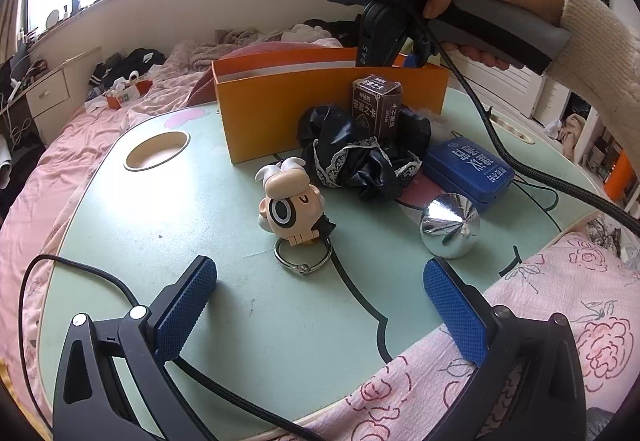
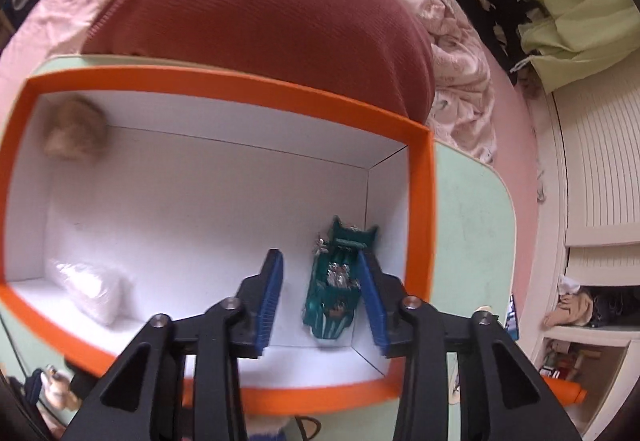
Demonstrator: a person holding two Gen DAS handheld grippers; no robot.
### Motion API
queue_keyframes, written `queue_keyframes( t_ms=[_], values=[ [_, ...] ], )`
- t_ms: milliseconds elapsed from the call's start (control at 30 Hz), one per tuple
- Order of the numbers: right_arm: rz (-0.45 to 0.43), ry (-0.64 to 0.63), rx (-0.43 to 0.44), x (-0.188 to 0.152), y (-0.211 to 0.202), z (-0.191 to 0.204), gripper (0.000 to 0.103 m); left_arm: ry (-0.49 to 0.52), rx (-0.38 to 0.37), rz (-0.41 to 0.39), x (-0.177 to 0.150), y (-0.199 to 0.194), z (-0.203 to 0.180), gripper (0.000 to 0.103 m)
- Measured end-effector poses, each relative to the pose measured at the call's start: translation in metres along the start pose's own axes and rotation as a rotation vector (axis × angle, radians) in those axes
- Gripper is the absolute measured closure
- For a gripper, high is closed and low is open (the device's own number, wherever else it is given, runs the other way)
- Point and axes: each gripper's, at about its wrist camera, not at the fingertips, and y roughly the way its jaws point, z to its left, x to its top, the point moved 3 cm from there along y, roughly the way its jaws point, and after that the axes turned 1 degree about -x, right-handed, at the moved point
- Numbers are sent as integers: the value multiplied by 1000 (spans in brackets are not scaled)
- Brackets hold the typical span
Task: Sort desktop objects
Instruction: 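Reach the right tool into the orange box toward the green toy car, then grasp the green toy car with the right tool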
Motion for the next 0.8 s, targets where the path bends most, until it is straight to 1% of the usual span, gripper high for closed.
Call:
queue_keyframes(
  t_ms=[33,100,133,167,200,233,267,367,400,433,467,533,567,600,733,767,800],
  values=[
    [-6,1,9,0,1,1,53,1,1,-2,0,0,0,0],
    [-29,-12,116,-3,-4,9,46,-2,-1,-1,0,1,0,0],
    [-52,-23,158,-3,-8,13,47,-2,-1,-1,0,0,0,0],
    [-66,-34,251,-6,-13,16,49,-2,-2,-2,0,0,0,0],
    [-80,-102,310,-8,-17,16,50,-2,-1,-2,0,1,0,0],
    [-91,-89,359,-9,-22,15,54,-2,-1,-2,0,1,0,0],
    [-121,-63,370,-10,-30,9,54,-2,-1,-2,0,1,0,0],
    [-216,-43,301,-12,-52,-6,53,-3,-2,-2,1,1,0,0],
    [-219,-56,294,-13,-55,-7,53,-2,-2,-2,1,1,-1,0],
    [-217,-82,285,-15,-57,-7,50,-2,-1,-2,1,1,0,0],
    [-209,-111,261,-18,-56,-7,45,-2,-1,-2,1,1,0,0],
    [-193,-159,224,-19,-48,-2,39,-2,-1,-2,1,1,0,0],
    [-169,-172,210,-19,-39,0,39,-2,-1,-3,1,1,0,0],
    [-147,-173,214,-15,-29,4,39,-2,-1,-3,1,1,0,0],
    [-76,-146,298,-12,3,12,39,-2,0,-1,1,2,0,0],
    [-64,-150,306,-9,8,17,41,-2,0,-1,1,2,0,0],
    [-72,-144,317,-10,10,18,40,-3,0,0,1,2,-1,0]
  ],
)
